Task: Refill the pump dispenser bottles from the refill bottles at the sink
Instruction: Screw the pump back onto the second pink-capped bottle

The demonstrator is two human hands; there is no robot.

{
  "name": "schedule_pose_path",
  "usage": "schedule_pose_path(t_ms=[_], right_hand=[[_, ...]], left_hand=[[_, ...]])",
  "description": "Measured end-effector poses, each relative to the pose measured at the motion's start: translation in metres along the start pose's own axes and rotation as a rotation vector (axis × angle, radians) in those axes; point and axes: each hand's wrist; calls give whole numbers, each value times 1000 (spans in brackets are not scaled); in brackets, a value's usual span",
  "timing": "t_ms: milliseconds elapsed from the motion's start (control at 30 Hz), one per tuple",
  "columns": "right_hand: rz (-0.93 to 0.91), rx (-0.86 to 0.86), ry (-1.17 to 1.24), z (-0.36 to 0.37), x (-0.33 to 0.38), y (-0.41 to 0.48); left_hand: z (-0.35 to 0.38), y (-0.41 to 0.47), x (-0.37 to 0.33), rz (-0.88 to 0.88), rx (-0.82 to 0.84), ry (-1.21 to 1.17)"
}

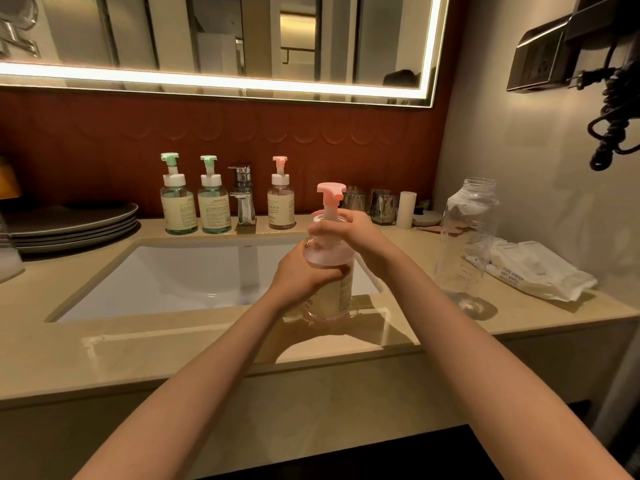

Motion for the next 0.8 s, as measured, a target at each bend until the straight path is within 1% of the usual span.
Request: schedule_pose_path(t_ms=[67, 133, 200, 233, 433, 533, 633, 667, 733, 800], right_hand=[[-30, -135, -94, 6, -1, 2], [-45, -303, -257, 16, -2, 5], [-56, -392, -372, 22, -2, 3], [-64, -405, -391, 22, -2, 2], [-74, -443, -414, 22, 2, -4], [-67, -445, -406, 20, 1, -2], [-55, -370, -396, 18, 0, 5], [-41, -324, -334, 17, 0, 8], [-3, -237, -116, 12, 2, 12], [31, -245, 53, 4, -1, 20]], left_hand=[[1, -2, -1, -11, -21, 29], [5, -2, -2, -9, -63, 73], [7, -3, -3, -6, -91, 134], [8, -2, -3, -11, -103, 156], [13, -7, -8, -47, -209, 269], [15, -6, -9, -64, -237, 297], [15, -4, -11, -77, -252, 283], [14, -2, -11, -68, -253, 281], [12, 5, -12, -55, -245, 253], [8, 15, -17, -72, -264, 190]])
Point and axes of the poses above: each hand's wrist, its own y-axis towards the middle knuckle, its own z-axis out of the palm, x = y × z, and after that the axes turned 10 degrees about -x, right-handed
